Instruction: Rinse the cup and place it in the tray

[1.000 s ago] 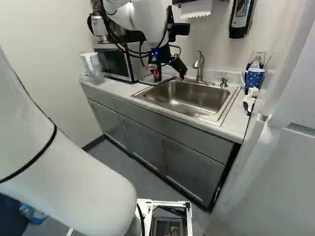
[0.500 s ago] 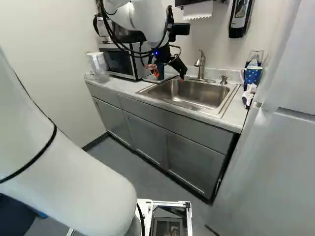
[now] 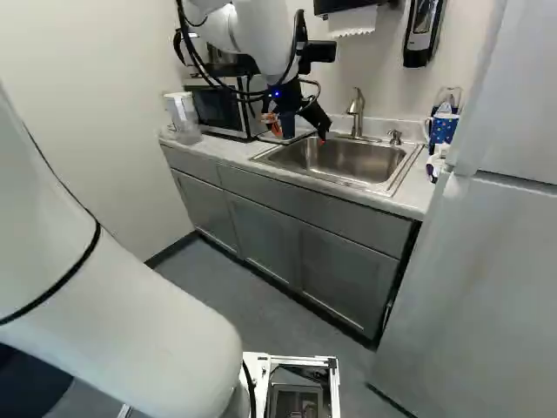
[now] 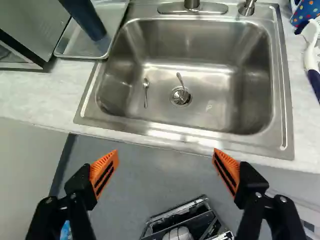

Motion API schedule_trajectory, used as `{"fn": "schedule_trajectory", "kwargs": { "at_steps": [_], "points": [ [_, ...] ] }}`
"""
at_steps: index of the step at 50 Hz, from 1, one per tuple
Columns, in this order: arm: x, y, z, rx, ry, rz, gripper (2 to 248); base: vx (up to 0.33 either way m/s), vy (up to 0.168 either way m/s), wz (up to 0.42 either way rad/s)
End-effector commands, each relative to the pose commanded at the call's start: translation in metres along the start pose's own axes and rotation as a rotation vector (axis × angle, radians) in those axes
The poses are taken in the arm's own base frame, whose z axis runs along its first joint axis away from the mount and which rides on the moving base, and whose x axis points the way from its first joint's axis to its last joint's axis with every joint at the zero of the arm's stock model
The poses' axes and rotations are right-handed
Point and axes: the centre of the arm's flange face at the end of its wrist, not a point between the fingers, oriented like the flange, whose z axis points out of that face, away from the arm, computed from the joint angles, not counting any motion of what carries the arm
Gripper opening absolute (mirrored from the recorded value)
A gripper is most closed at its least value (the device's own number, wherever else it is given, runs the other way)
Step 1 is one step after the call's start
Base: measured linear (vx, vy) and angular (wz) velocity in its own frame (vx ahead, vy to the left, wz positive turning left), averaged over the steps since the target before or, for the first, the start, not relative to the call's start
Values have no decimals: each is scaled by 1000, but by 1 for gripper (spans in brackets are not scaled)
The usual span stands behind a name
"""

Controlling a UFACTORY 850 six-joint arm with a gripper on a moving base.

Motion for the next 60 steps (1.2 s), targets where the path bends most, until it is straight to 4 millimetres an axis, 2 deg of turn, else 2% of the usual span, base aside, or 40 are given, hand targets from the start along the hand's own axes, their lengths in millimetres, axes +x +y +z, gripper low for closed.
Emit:
{"fn": "schedule_trajectory", "kwargs": {
  "at_steps": [41, 60],
  "points": [
    [0, 0, 0, 0, 0, 0, 247, -112, 47, 0],
    [0, 0, 0, 0, 0, 0, 247, -5, 2, -1]
  ]
}}
